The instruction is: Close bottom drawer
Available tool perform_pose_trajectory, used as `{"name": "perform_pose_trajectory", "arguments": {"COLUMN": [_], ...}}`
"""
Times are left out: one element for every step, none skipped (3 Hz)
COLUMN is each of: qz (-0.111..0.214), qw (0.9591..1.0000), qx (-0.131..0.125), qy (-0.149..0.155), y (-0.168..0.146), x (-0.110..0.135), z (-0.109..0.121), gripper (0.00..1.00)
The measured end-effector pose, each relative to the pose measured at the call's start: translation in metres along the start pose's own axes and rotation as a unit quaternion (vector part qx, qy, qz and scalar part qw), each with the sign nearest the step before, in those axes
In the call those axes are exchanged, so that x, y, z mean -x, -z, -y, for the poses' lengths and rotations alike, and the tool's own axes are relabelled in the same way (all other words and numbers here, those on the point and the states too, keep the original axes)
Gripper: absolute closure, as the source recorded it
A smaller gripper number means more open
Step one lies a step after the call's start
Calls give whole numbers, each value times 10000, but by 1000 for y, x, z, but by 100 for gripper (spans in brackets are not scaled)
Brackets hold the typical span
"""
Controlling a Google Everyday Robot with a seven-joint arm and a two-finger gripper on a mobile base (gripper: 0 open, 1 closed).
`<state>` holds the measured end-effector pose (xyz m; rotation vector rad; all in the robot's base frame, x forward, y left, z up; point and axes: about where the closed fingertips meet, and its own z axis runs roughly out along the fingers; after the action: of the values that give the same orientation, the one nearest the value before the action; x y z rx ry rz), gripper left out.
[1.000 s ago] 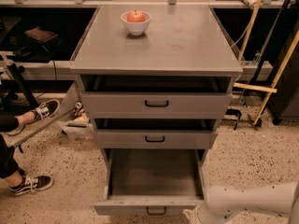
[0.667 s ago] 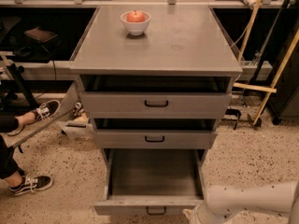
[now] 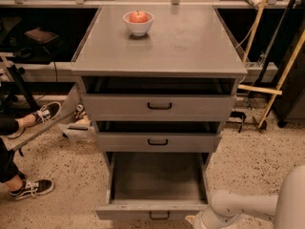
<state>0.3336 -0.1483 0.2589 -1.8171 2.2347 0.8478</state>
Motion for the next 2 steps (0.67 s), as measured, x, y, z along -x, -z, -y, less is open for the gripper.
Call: {"name": "perform_pose_trajectory", "arguments": {"qz": [294, 596], "qw": [9987, 9959], "qx": [306, 329], "qy": [-279, -594], "y": [-50, -82], "x": [-21, -27], "z": [23, 59], "gripper": [0, 0]}}
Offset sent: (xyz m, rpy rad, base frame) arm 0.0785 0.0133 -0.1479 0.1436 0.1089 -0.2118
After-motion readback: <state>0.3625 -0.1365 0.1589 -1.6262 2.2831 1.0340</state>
